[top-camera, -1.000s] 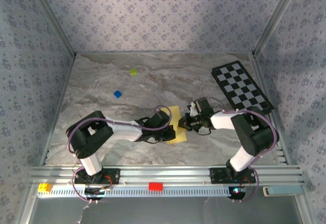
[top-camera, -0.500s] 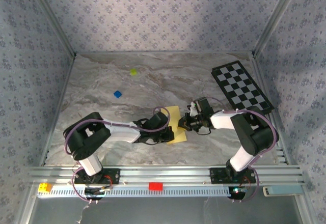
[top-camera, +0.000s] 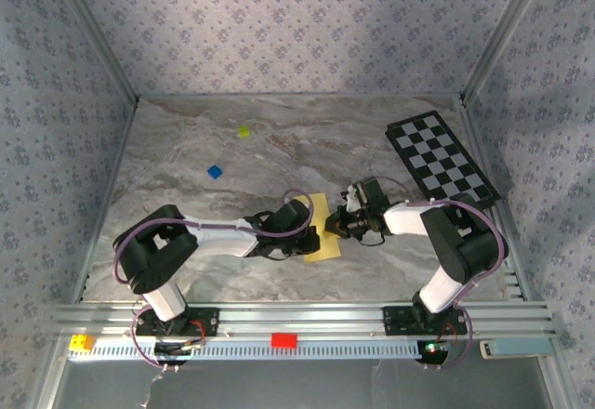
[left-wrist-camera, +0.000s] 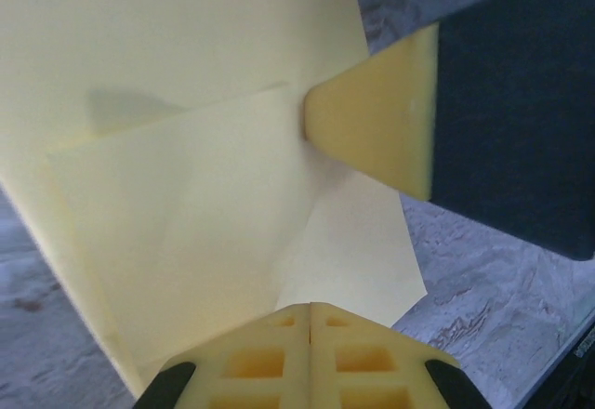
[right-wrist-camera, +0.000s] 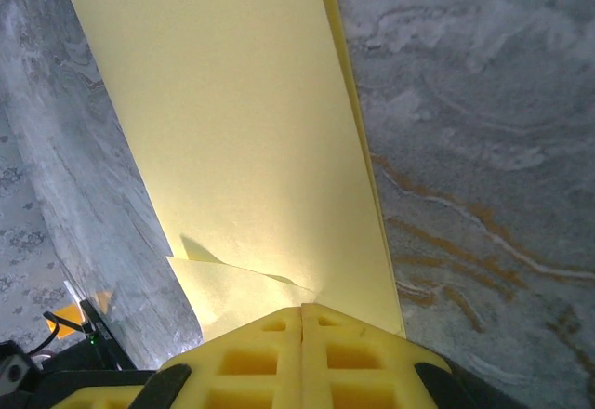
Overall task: Fold a paper plane with a square sheet of paper (pick it up from the middle)
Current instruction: Fold the triangle a second time at the center of the table.
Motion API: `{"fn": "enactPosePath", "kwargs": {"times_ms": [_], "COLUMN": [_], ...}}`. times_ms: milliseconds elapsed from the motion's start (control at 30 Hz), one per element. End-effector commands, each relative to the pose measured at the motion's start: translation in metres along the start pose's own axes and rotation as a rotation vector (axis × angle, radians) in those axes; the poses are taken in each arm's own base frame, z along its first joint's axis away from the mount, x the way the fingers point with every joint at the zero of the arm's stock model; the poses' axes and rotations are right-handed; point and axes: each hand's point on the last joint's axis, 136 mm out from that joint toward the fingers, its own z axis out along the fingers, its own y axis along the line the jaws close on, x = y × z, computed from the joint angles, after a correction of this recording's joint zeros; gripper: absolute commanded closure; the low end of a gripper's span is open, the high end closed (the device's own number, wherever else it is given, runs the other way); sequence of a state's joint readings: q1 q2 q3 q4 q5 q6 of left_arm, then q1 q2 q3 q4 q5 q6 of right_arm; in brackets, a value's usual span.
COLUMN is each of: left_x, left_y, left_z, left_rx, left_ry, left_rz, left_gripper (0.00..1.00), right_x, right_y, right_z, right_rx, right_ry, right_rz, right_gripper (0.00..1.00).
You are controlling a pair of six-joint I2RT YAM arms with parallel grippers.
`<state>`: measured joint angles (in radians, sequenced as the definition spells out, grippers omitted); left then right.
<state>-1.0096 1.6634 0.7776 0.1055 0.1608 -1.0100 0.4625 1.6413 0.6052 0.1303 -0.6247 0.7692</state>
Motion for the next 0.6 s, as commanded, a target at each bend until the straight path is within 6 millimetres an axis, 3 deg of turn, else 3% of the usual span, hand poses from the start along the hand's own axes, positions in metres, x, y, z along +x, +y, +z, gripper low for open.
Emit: {"fn": "enactPosePath", "kwargs": {"times_ms": [0,300,567], "left_x": [-0.025,-0.038,-0.017], "left_y": [-0.001,0.006,0.058], "left_z": [-0.016,0.002,0.013], "left_rx": [-0.01,0.032,-0.145], "left_ry": [-0.071,-0.021,0.02], "left_rz": [0.01,-0.007,-0.083], "left_gripper": [0.94,0.99,1.0], "right_x": [0.001,0.001,-0.007], "right_y": [-0.019,-0.017,0.013], "right_z": [0.002,0.0,-0.015], "right_rx": [0.083,0.085,0.021], "right_ry": [0.01,0.013,-0.01], "right_rz": [0.019,0.019,-0.018], "right_gripper": [0.99,0.98,0.92]}}
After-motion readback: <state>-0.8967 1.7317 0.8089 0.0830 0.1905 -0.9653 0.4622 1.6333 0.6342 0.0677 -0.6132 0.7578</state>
